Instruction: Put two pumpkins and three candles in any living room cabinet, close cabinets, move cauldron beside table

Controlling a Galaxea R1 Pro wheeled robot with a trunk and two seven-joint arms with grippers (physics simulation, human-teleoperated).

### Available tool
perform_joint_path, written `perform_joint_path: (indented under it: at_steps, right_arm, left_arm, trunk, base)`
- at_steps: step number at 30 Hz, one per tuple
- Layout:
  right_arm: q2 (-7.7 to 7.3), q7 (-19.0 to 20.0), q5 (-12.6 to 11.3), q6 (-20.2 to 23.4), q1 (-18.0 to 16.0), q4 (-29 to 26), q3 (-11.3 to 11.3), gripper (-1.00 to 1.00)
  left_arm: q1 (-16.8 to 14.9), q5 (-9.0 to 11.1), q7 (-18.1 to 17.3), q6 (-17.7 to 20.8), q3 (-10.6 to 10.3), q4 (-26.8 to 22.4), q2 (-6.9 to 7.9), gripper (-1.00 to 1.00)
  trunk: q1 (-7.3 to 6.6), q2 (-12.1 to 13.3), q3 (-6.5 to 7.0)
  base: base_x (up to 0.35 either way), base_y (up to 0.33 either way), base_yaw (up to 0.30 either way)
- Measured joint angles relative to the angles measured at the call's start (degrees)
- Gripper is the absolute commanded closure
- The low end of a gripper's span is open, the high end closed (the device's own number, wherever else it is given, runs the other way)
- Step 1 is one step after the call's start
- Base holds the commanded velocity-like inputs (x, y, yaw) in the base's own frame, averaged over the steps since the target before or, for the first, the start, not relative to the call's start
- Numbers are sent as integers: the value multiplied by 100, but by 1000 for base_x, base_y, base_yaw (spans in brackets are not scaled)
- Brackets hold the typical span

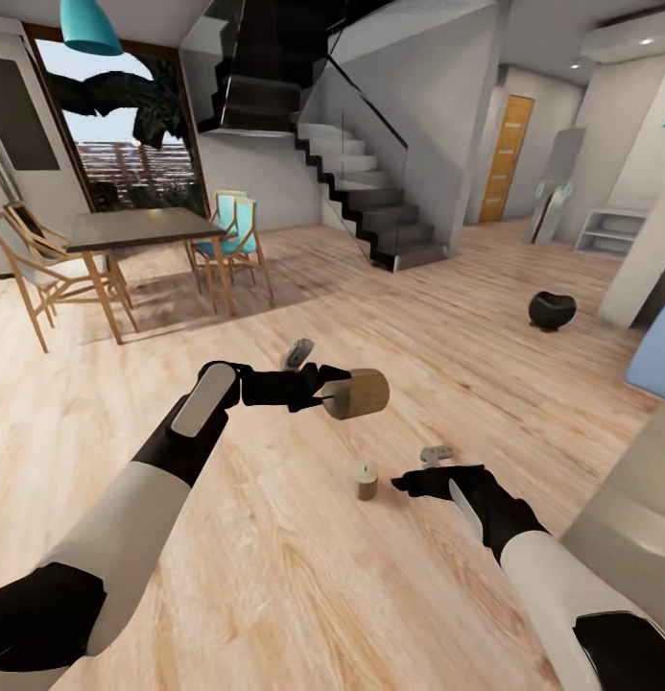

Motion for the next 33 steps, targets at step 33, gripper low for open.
perform_joint_path:
  at_steps: [33]
  right_arm:
    - [9,25,-18,-9,2,-12,5,-100]
  left_arm:
    - [0,-1,-1,-1,0,2,4,100]
  trunk:
    - [0,0,0]
  base:
    - [332,0,0]
